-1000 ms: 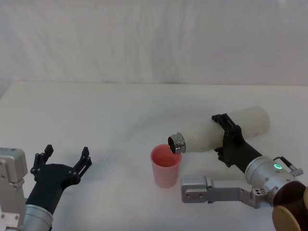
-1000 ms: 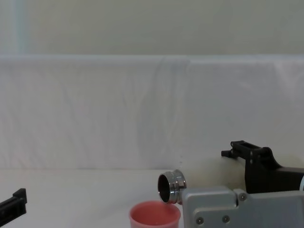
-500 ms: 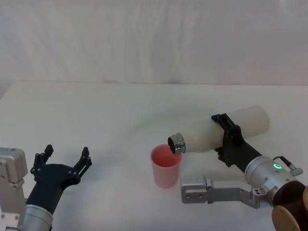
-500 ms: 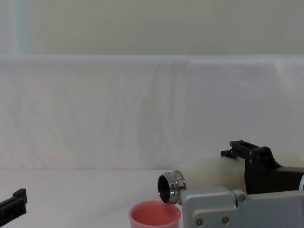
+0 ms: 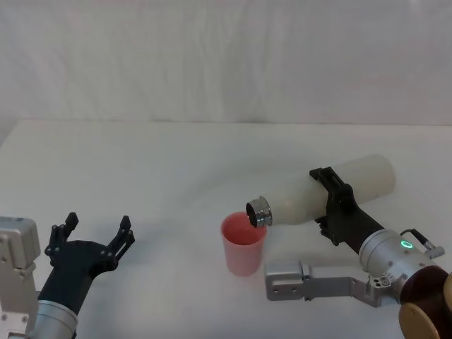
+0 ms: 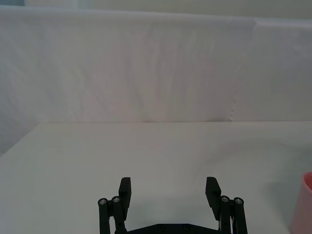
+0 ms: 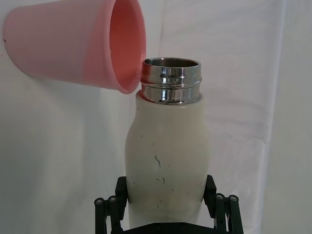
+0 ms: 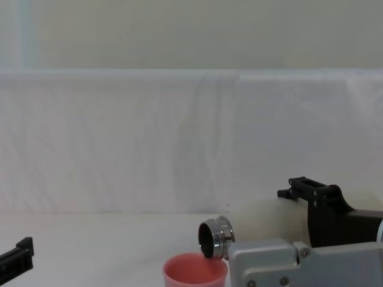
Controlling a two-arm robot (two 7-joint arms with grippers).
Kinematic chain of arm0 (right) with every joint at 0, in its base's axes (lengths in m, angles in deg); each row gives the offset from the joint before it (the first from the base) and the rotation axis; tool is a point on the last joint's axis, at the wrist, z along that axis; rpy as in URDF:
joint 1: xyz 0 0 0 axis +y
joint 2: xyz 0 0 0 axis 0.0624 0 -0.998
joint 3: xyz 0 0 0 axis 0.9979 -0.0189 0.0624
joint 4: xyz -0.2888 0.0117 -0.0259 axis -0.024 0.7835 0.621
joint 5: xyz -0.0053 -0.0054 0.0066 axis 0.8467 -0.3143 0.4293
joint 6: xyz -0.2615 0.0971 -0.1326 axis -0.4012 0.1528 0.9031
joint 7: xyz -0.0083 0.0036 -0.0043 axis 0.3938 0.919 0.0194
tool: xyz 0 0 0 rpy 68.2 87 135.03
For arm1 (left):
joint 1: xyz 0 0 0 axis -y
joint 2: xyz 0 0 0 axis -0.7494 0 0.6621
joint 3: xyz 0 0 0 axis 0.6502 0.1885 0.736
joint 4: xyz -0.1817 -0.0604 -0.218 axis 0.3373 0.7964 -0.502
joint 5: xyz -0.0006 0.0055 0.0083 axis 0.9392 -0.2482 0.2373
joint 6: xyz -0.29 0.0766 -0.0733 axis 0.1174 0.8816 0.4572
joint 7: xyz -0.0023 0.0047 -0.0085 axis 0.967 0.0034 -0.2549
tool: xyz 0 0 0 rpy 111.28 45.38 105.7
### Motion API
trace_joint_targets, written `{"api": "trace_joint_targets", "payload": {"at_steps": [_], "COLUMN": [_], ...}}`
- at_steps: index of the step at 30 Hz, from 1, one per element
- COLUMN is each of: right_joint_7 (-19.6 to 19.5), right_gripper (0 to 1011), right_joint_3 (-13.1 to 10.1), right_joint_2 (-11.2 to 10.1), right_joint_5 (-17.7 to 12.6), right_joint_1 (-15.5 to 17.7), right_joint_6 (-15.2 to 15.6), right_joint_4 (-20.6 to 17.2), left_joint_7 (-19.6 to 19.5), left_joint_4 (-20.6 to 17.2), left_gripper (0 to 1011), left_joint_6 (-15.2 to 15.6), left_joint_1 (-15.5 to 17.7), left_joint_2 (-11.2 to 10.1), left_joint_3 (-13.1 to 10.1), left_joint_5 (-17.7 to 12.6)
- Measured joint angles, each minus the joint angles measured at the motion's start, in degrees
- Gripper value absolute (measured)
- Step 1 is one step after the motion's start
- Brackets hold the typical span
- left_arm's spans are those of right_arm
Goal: Grasp the thermos with one hand and pour water into the cup lid.
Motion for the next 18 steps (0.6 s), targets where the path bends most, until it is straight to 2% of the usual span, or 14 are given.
{"api": "trace_joint_targets", "payload": {"at_steps": [18], "right_joint_7": [0.4], "right_gripper": [955], "right_joint_3": [0.4], "right_joint_2": [-0.3], "right_joint_5": [1.1], "right_joint_1": [-0.3], "right_joint_6": [0.2], "right_joint_4": [-0.3], "left_joint_7": [0.0], "left_joint_4": [0.0], "left_gripper": [1001], "left_joint_6": [0.0], "left_joint_1": [0.0], "left_joint_2": [0.0], "left_joint_3": [0.0], "left_joint_5": [0.0]}}
